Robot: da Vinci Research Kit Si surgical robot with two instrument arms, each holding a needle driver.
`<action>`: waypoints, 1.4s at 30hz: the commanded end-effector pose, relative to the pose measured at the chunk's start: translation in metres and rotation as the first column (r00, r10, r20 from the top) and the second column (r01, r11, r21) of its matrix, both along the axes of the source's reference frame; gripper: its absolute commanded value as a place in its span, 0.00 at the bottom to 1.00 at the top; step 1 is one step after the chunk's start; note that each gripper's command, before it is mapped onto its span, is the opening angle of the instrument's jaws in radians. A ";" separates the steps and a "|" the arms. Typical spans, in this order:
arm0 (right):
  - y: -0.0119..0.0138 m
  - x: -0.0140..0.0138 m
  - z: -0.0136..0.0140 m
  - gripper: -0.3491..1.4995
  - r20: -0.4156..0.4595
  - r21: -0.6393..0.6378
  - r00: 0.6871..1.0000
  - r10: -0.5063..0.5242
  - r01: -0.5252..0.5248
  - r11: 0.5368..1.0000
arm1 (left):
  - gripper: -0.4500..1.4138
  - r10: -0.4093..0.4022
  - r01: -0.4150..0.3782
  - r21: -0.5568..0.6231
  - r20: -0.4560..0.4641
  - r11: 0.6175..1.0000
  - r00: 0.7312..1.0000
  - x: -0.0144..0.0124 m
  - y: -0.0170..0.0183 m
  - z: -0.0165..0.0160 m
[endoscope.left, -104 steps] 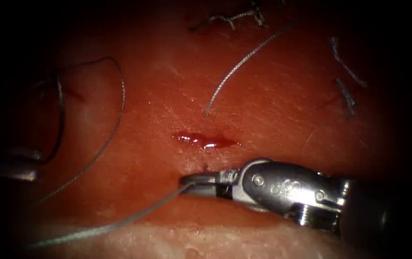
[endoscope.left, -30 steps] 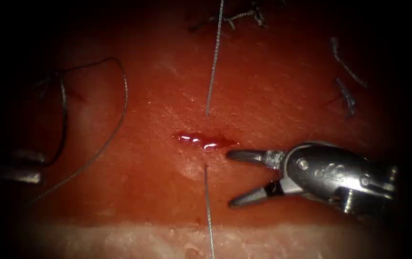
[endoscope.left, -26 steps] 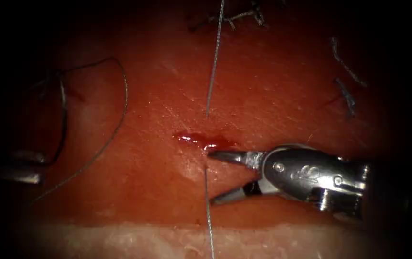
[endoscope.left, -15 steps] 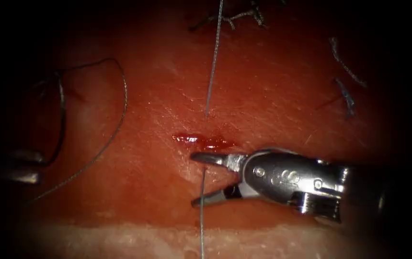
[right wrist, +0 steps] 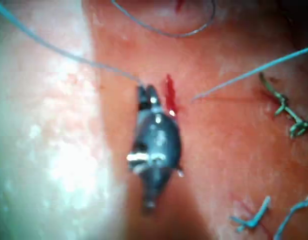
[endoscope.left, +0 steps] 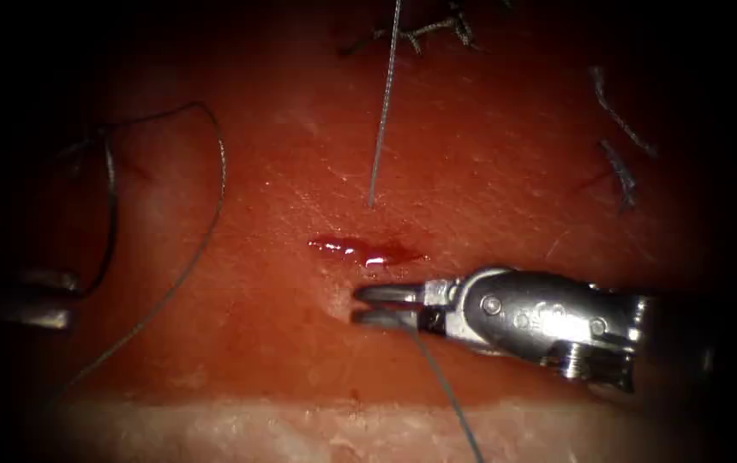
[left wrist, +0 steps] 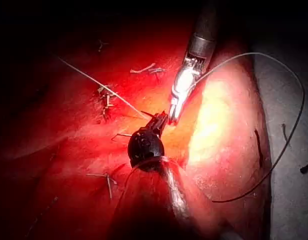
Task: Wound Closure
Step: Use the right hand to pull the suture through the cut.
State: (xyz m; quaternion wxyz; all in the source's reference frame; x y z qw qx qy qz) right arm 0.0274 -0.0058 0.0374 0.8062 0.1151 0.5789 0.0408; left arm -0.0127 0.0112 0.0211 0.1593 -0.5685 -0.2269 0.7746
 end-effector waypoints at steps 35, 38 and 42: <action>-0.0018 0.0014 -0.0009 0.00 0.031 0.192 0.999 -0.042 0.036 0.981 | 0.00 0.002 -0.002 -0.001 0.003 1.000 1.000 -0.0006 0.0001 0.0005; -0.0020 0.0012 -0.0007 0.00 0.038 0.261 0.998 -0.045 0.033 0.965 | 0.00 0.002 -0.002 -0.001 0.003 1.000 1.000 -0.0006 0.0001 0.0005; -0.0027 0.0009 -0.0001 0.00 0.056 0.367 0.997 -0.049 0.025 0.930 | 0.00 0.002 -0.002 -0.001 0.003 1.000 1.000 -0.0006 0.0001 0.0005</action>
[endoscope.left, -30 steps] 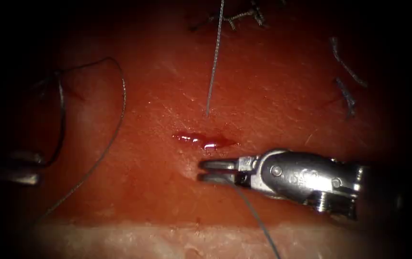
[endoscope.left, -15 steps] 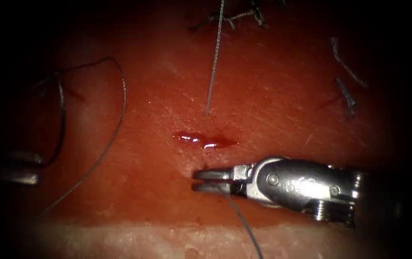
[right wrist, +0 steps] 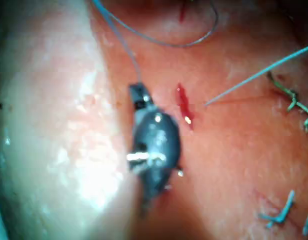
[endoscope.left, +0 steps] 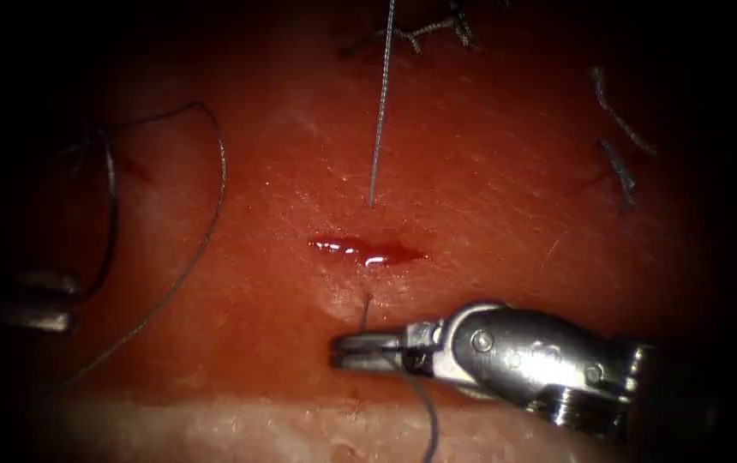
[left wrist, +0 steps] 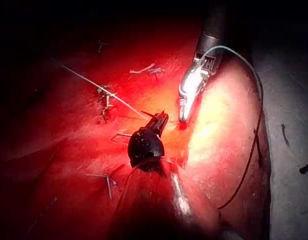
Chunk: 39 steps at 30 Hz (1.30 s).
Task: Wound Closure
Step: Use the right hand to pull the suture through the cut.
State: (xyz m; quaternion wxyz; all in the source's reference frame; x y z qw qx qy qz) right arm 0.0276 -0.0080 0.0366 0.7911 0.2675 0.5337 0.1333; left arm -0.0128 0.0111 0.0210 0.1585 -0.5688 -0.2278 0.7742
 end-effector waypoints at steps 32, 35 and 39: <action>-0.0080 0.0011 -0.0066 0.00 -0.116 0.289 0.946 -0.304 0.325 0.901 | 0.00 0.001 -0.001 -0.003 0.001 1.000 1.000 -0.0004 0.0001 0.0007; -0.0085 0.0011 -0.0066 0.00 -0.120 0.278 0.932 -0.343 0.363 0.889 | 0.00 0.001 -0.001 -0.003 0.001 1.000 1.000 -0.0004 0.0001 0.0007; -0.0102 0.0014 -0.0069 0.00 -0.127 0.261 0.914 -0.387 0.407 0.875 | 0.00 0.001 -0.001 -0.003 0.001 1.000 1.000 -0.0004 0.0001 0.0007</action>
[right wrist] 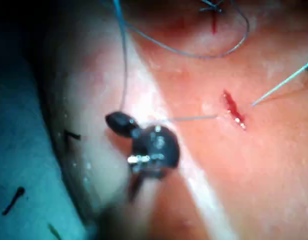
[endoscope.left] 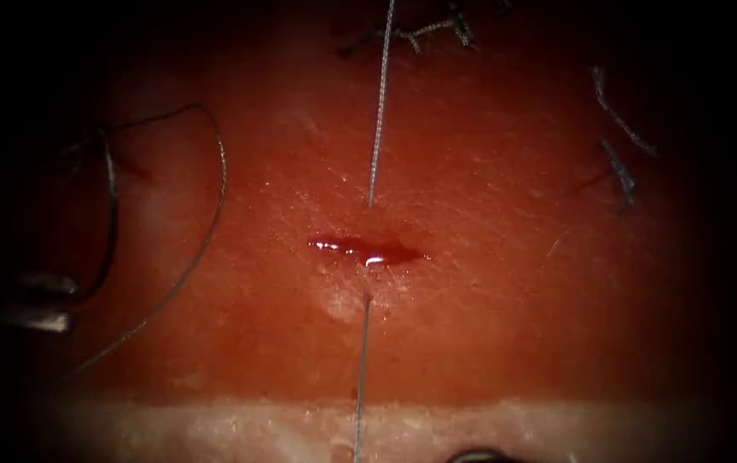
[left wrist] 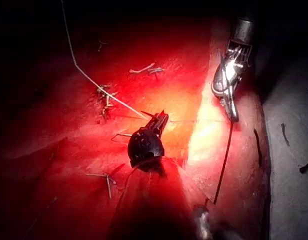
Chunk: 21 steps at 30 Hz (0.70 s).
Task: Wound Closure
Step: Use the right hand to pull the suture through the cut.
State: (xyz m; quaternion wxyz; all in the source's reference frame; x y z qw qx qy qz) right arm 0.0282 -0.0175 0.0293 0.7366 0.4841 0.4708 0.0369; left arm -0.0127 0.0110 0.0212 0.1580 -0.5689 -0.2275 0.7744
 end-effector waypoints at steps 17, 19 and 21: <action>-0.0020 0.0023 -0.0009 0.06 -0.067 -0.005 0.994 -0.091 0.090 0.996 | 0.00 0.001 -0.001 -0.002 0.001 1.000 1.000 -0.0005 0.0002 0.0006; -0.0006 0.0015 -0.0005 0.50 -0.083 -0.048 0.997 -0.010 0.006 0.999 | 0.00 0.001 -0.001 -0.002 0.001 1.000 1.000 -0.0005 0.0002 0.0006; 0.0025 -0.0005 -0.0003 0.93 -0.091 -0.129 0.988 0.126 -0.137 0.982 | 0.00 0.001 -0.001 -0.002 0.002 1.000 1.000 -0.0005 0.0002 0.0006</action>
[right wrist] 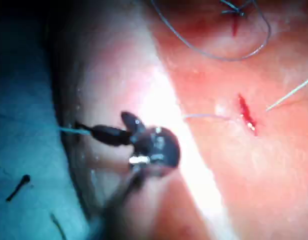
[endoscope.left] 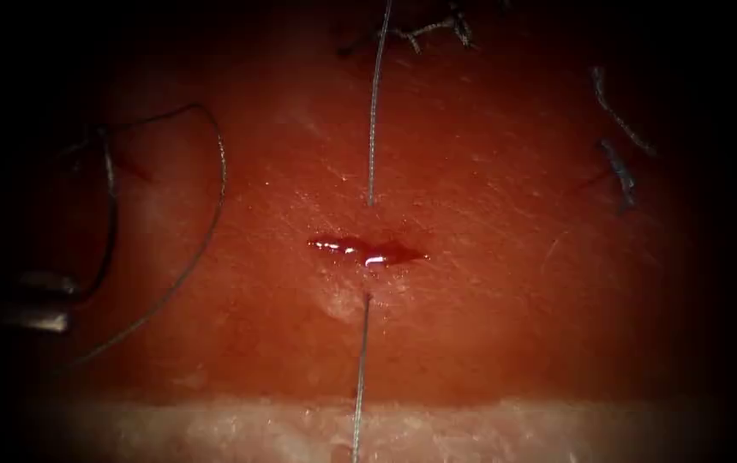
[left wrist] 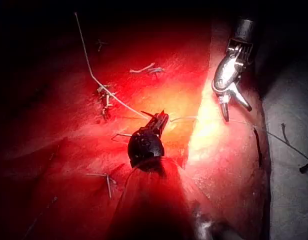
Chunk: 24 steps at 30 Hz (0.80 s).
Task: Wound Closure
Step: Use the right hand to pull the suture through the cut.
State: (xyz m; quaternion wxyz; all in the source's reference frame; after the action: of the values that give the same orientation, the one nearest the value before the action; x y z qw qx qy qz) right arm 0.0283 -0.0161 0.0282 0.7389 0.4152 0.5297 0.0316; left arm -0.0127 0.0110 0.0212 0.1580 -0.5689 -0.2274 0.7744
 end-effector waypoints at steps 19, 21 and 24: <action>0.0140 -0.0035 0.0051 0.91 0.039 -0.460 0.936 0.351 -0.295 0.838 | 0.00 0.002 -0.002 -0.002 0.002 1.000 1.000 -0.0005 0.0002 0.0008; 0.0132 -0.0028 0.0062 0.89 0.029 -0.468 0.936 0.351 -0.297 0.832 | 0.00 0.002 -0.002 -0.002 0.002 1.000 1.000 -0.0005 0.0002 0.0008; 0.0125 -0.0021 0.0071 0.88 0.011 -0.476 0.937 0.350 -0.303 0.825 | 0.00 0.002 -0.002 -0.002 0.002 1.000 1.000 -0.0005 0.0002 0.0008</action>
State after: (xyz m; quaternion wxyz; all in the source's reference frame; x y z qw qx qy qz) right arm 0.0255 -0.0034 0.0346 0.8270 0.1239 0.5463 0.0474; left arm -0.0127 0.0111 0.0214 0.1569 -0.5691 -0.2274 0.7744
